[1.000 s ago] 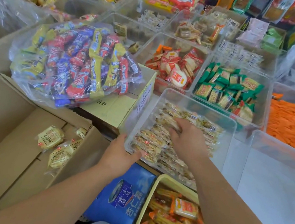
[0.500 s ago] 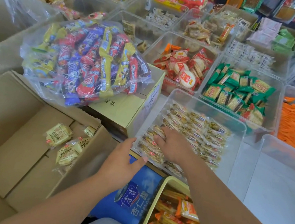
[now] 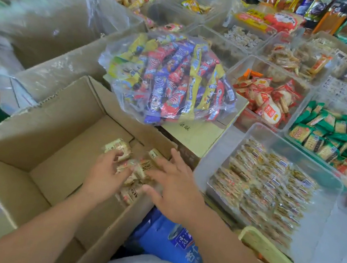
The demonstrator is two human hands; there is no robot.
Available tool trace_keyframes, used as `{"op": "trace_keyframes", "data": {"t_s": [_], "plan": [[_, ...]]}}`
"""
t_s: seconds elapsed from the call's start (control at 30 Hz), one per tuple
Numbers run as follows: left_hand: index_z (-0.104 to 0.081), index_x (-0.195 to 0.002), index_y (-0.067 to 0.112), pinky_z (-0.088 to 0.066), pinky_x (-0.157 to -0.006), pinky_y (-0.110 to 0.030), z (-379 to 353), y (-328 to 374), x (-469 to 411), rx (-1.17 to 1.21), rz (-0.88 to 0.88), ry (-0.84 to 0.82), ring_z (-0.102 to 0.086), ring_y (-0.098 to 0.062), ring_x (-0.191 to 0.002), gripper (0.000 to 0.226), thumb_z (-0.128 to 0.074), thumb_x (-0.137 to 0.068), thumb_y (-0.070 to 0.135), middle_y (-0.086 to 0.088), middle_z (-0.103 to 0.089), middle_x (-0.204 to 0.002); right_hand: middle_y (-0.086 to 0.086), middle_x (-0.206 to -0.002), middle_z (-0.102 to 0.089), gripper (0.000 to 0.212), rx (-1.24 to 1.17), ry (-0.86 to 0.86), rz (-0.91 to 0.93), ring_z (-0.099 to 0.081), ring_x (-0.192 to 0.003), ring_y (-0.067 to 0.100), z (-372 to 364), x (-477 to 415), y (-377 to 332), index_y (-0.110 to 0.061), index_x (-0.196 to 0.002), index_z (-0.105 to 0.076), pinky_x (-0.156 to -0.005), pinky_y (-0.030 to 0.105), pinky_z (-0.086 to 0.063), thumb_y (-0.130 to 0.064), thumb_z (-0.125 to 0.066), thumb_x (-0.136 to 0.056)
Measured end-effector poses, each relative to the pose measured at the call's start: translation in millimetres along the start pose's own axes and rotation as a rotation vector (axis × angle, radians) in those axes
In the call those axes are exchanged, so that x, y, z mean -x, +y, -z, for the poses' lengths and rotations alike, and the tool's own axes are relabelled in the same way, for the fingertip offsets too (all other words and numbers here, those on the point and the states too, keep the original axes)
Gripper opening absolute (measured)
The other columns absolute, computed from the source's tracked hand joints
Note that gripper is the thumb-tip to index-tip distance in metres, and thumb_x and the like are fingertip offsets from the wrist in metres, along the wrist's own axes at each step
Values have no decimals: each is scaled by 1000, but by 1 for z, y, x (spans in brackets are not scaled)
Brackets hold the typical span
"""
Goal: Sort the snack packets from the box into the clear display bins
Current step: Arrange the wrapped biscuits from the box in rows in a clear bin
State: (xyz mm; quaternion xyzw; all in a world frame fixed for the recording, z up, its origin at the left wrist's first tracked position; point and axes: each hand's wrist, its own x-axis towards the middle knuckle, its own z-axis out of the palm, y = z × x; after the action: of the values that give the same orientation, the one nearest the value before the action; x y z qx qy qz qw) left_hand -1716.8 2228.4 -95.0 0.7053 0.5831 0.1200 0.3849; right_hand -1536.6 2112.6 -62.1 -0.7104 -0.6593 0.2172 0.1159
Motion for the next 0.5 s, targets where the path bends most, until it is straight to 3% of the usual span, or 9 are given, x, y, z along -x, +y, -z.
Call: {"op": "trace_keyframes", "data": {"t_s": [0.1, 0.2, 0.33, 0.5], "plan": [[-34, -156, 22, -42, -113, -54, 9, -37, -25, -351, 69, -133, -44, -35, -140, 97, -78, -78, 61, -14, -39, -156, -9, -167, -16, 51, 38, -47, -24, 33, -149, 23, -15, -3, -2, -39, -136, -53, -123, 59, -5, -66, -31, -99], [-25, -159, 27, -34, -119, -54, 10, -52, -55, -473, 49, -170, -31, -41, -148, 114, -79, -68, 70, -14, -19, -167, -14, -166, -12, 55, -3, -74, -55, 37, -147, 17, -13, -5, -1, -44, -132, -52, -120, 60, -14, -73, -24, -94], [-25, -162, 20, -27, -123, -48, 3, -62, -108, -323, 94, -96, -27, -41, -152, 98, -70, -85, 61, -14, -17, -171, -24, -164, -5, 52, -37, -107, -99, 39, -145, 11, -8, -5, -5, -49, -133, -49, -119, 57, -15, -74, -26, -94], [-26, -161, 13, -40, -113, -44, -10, -78, -147, -236, 176, -191, -44, -42, -140, 83, -64, -95, 46, -16, -45, -157, -25, -165, -1, 48, -60, -142, -118, 39, -145, 10, -4, -6, -7, -51, -138, -47, -117, 63, -16, -71, -31, -97]]}}
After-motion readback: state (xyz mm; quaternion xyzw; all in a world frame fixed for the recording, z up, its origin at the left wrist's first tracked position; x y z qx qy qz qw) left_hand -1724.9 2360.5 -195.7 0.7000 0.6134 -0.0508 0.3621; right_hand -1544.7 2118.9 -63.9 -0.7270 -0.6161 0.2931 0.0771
